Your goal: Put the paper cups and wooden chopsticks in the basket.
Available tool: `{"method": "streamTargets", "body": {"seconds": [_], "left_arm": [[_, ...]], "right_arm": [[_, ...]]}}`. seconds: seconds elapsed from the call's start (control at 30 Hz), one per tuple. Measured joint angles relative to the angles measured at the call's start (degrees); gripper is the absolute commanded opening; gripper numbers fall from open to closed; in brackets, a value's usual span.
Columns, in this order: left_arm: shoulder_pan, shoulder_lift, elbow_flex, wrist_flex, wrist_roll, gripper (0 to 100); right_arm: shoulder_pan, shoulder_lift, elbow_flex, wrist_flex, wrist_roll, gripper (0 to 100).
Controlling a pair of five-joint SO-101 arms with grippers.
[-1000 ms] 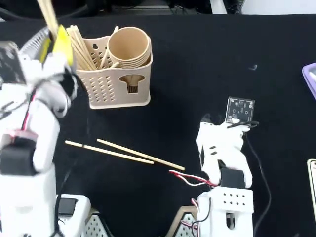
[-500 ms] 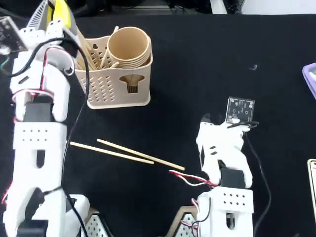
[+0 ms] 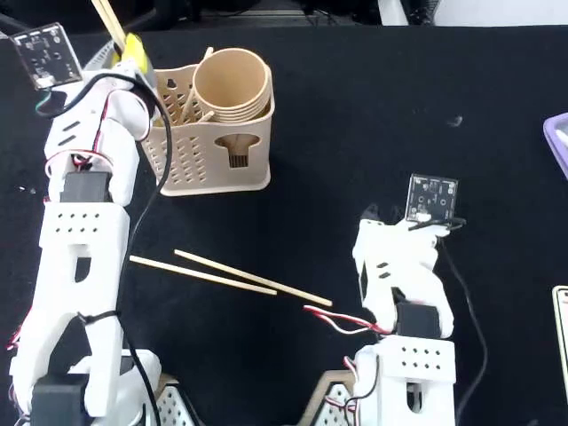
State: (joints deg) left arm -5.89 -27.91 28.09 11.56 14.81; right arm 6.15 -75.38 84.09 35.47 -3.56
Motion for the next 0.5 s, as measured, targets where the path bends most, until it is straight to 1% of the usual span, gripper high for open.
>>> {"method": "streamTargets", "body": {"seconds": [0.07,0.3,0.43,0.5], "left_arm": [[0.0,0.0,0.0,1.76,0.0,16],[0.0,-2.11,-0.7,10.99,0.0,17],[0.0,-6.86,-0.97,15.38,0.0,17],[0.0,-10.64,-1.14,18.02,0.0,17]], "right_arm": [[0.0,0.0,0.0,0.0,0.0,11.3],[-0.18,0.0,0.0,0.0,0.0,11.3],[-6.33,0.0,0.0,2.37,4.31,11.4],[-10.99,0.0,0.0,4.75,6.86,12.1]]}}
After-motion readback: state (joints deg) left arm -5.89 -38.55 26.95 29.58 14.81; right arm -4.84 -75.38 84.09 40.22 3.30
